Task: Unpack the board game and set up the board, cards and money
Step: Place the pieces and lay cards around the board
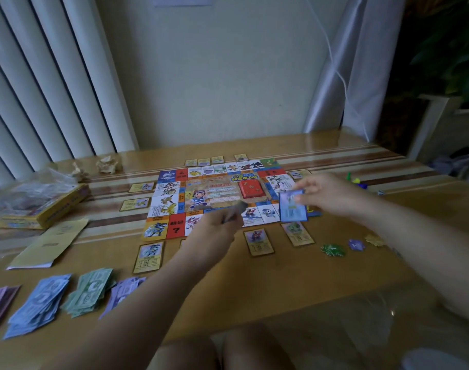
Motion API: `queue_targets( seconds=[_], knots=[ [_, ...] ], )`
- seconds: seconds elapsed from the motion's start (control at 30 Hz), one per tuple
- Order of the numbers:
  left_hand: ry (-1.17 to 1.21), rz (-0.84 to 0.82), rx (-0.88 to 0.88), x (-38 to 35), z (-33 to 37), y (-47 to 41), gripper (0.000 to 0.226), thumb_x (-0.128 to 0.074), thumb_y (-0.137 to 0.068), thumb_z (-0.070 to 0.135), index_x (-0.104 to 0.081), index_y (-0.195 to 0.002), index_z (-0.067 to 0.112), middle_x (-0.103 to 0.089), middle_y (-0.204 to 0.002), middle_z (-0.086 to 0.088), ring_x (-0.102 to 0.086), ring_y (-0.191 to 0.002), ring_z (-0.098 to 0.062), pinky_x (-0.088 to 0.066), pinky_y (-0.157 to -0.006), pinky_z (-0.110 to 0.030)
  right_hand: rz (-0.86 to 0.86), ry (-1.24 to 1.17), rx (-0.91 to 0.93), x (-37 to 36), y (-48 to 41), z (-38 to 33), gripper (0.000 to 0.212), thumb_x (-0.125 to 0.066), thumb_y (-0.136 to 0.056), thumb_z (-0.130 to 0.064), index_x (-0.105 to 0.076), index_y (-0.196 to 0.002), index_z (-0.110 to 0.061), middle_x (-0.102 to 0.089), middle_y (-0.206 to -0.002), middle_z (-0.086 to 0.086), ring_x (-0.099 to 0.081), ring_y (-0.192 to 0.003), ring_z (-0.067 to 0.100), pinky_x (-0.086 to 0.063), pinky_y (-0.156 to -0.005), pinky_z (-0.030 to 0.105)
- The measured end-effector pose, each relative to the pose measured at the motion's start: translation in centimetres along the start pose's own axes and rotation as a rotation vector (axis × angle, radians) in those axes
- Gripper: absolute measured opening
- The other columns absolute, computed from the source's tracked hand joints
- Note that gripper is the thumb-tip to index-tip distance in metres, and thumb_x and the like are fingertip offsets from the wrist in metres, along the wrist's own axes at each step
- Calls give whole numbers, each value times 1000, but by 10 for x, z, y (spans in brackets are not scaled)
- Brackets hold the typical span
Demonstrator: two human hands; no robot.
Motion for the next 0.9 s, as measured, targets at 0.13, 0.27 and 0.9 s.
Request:
queue_targets(
  seconds=[0.13,0.27,0.9],
  knots=[
    [-555,-158,-199,-27,7,4,22,-37,-101,21,-51,-118,23,-53,-96,-2,-51,-77,-10,-45,-67,-21,-146,191,-28,-31,3,15,27,-65,-88,-25,-63,-114,-19,-66,-104,3,-61,-95,14,-45,-81,28],
    [-955,-264,-298,-52,1,9,46,-36,-98,18,-33,-144,24,-32,-149,2,-31,-135,-16,-23,-115,-38,-174,220,-5,-45,-2,15,27,-65,-89,-26,-64,-115,-20,-65,-98,0,-62,-91,14,-46,-75,26],
    [-1204,-459,-280,-64,-11,13,58,-30,-99,21,-10,-149,40,1,-160,10,-12,-145,-23,-7,-118,-51,-324,842,76,-63,35,16,46,-23,-102,-39,-34,-143,-19,-34,-150,0,-34,-135,18,-26,-112,41]
  ],
)
Point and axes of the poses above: each hand's wrist, its own y-axis away from the middle knuckle, its own x-axis out of the back of the hand, z = x × y, the point moved 8 cm from there along -y, towards the middle knuckle
